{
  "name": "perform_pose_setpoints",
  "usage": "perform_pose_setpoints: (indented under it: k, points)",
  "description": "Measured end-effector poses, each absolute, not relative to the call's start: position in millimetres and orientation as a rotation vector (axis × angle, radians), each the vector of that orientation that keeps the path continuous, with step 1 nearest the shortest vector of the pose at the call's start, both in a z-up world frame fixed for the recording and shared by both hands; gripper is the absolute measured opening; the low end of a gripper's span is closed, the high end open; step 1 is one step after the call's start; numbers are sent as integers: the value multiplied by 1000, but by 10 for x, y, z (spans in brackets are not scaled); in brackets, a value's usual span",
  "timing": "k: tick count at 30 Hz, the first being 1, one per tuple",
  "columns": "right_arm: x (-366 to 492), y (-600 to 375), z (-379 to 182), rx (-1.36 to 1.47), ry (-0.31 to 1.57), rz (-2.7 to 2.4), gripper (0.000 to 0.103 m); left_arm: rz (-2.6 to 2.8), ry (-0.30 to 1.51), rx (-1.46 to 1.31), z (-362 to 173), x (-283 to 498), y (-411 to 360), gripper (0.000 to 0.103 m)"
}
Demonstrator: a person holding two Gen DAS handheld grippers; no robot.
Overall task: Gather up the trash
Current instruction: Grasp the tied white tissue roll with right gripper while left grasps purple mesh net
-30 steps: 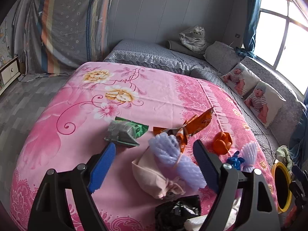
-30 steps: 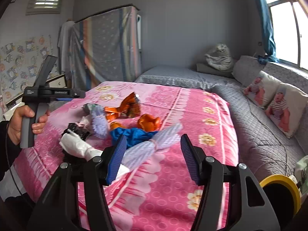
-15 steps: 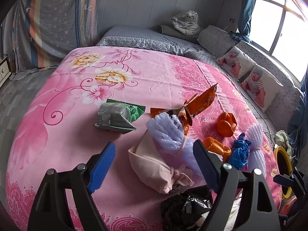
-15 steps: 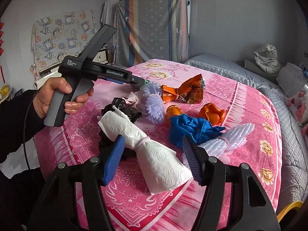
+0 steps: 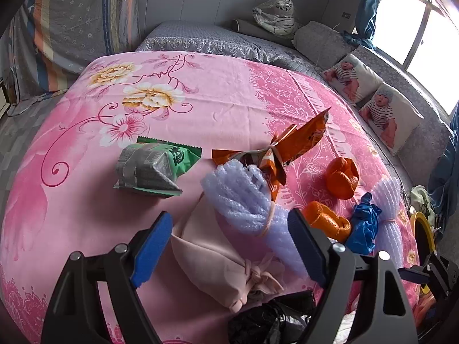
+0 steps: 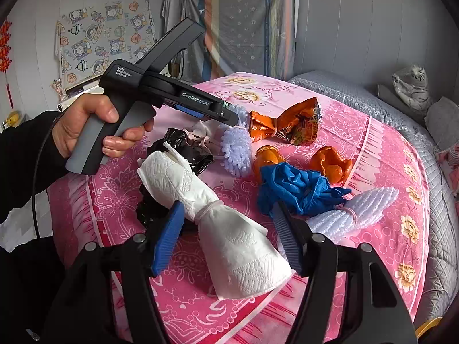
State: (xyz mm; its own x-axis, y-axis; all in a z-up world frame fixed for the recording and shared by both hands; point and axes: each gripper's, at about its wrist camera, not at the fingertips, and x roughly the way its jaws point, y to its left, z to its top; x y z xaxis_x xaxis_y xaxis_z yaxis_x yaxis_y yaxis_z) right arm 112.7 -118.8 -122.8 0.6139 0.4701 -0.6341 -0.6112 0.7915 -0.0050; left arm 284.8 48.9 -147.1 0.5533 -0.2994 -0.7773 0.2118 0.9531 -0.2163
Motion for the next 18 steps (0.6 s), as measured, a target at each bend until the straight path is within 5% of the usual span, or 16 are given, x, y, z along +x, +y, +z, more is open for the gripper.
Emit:
perform_pose_setpoints:
  k: [18]
  points:
    - [1493,-916,-1435,-388,779,753,68,-310,1044,9,-1672,3200,147,77]
